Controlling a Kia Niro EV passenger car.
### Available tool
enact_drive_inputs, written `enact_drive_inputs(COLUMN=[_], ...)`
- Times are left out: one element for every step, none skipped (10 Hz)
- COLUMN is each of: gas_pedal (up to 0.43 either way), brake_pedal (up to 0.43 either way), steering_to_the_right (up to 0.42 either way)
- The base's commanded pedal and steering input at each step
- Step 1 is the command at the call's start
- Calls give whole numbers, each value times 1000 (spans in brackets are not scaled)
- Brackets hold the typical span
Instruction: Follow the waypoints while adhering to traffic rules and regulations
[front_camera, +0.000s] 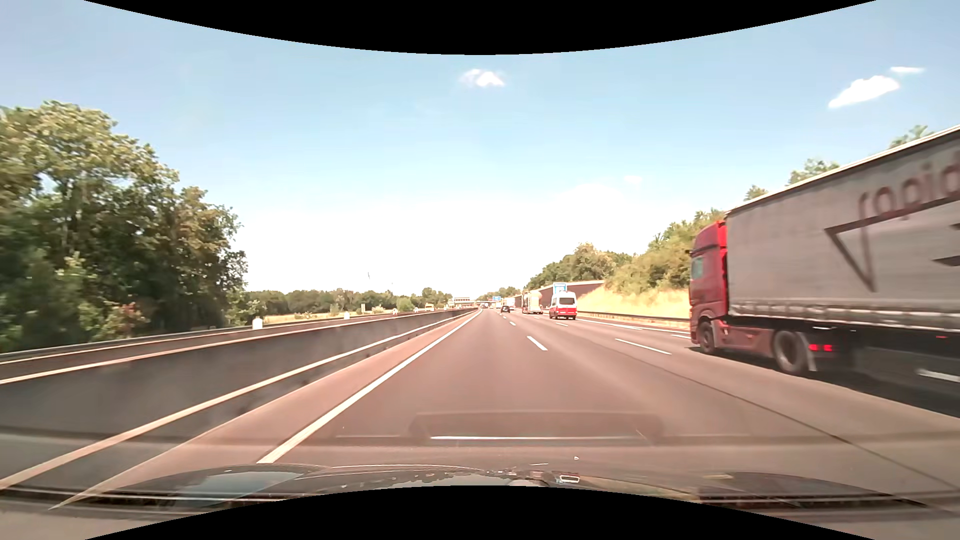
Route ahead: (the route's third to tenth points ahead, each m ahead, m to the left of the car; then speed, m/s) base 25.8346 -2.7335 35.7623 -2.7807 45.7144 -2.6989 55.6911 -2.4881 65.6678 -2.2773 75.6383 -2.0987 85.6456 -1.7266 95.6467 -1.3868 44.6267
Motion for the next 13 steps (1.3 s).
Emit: enact_drive_inputs(gas_pedal=[642, 642, 642, 642, 642, 642, 642, 650, 689, 689, 689, 689, 701], brake_pedal=[0, 0, 0, 0, 0, 0, 0, 0, 0, 0, 0, 0, 0], steering_to_the_right=[-6, -6, -6, -6, -6, -6, -5, -5, -5, -5, -5, -5, -4])
